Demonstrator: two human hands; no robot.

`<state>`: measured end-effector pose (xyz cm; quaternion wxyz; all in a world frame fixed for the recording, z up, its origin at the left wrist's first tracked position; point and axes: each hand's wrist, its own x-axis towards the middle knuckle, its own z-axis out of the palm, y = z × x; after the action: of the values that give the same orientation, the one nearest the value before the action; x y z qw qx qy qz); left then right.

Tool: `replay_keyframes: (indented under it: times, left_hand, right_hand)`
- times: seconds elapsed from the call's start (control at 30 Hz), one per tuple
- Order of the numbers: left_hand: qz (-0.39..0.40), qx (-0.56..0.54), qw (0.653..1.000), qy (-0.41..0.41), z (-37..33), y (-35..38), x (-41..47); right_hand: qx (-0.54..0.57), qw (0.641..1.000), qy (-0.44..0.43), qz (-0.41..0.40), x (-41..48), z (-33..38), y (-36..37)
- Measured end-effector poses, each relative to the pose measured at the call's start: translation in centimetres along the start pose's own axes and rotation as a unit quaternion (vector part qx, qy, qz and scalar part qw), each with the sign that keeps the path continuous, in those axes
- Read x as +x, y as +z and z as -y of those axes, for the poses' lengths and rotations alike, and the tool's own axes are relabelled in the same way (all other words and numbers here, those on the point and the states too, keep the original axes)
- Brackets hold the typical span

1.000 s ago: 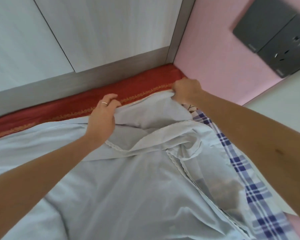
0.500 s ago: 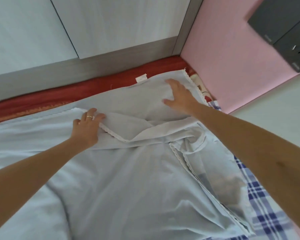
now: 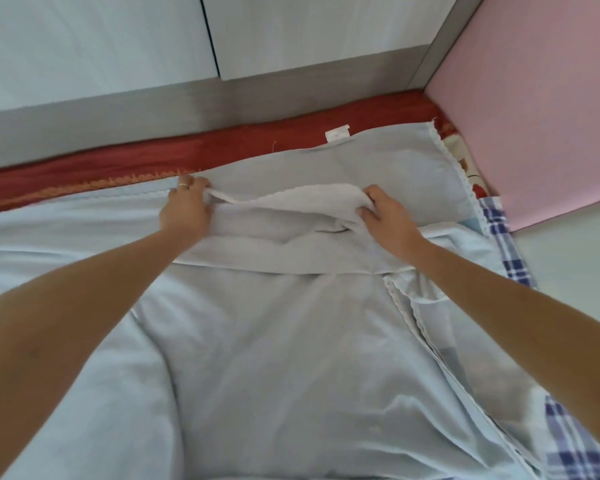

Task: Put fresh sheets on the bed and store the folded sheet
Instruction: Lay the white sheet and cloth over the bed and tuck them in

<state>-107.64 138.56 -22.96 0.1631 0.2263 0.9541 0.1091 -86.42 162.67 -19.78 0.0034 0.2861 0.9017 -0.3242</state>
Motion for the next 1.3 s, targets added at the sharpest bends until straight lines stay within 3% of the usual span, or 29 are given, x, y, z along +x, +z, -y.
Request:
replay_keyframes:
  times: [0.1, 0.2, 0.37, 0.57, 0.83, 0.97, 1.17, 1.3]
  left_hand:
    - [0.029, 0.051, 0.997, -0.057, 0.6, -0.7, 1.0]
    - [0.056, 0.057, 0.992, -0.096, 2.2, -1.7, 1.6]
    - [-0.054, -0.047, 0.996, -0.061, 4.1, -3.0, 2.4]
    - [-0.106, -0.104, 0.984, -0.095, 3.4, -1.0, 3.9]
    - [-0.208, 0.002, 0.971, -0.116, 3.4, 3.2, 5.4]
    - [-0.204, 0.03, 0.971, -0.118, 3.7, 3.6, 6.3]
    - [-0.185, 0.045, 0.973, -0.131, 3.0, 3.4, 6.4]
    - [-0.164, 0.053, 0.975, -0.139, 2.9, 3.1, 6.5]
  right_hand:
    - [0.028, 0.994, 0.087, -0.06, 2.5, -0.2, -1.4]
    - [0.004, 0.99, 0.124, -0.072, 4.3, -0.8, -2.0]
    - [0.015, 0.982, 0.164, -0.095, 6.0, -0.6, -1.5]
    - [-0.062, 0.979, 0.151, -0.12, 8.7, -0.9, -2.6]
    - [-0.148, 0.968, 0.085, -0.183, 13.5, -2.2, -0.3]
    - [-0.157, 0.964, 0.121, -0.179, 13.8, -3.7, 2.1]
    - [-0.196, 0.962, 0.071, -0.173, 13.8, -2.6, 1.6]
    - [-0.159, 0.987, 0.01, -0.02, 14.8, 0.4, 2.5]
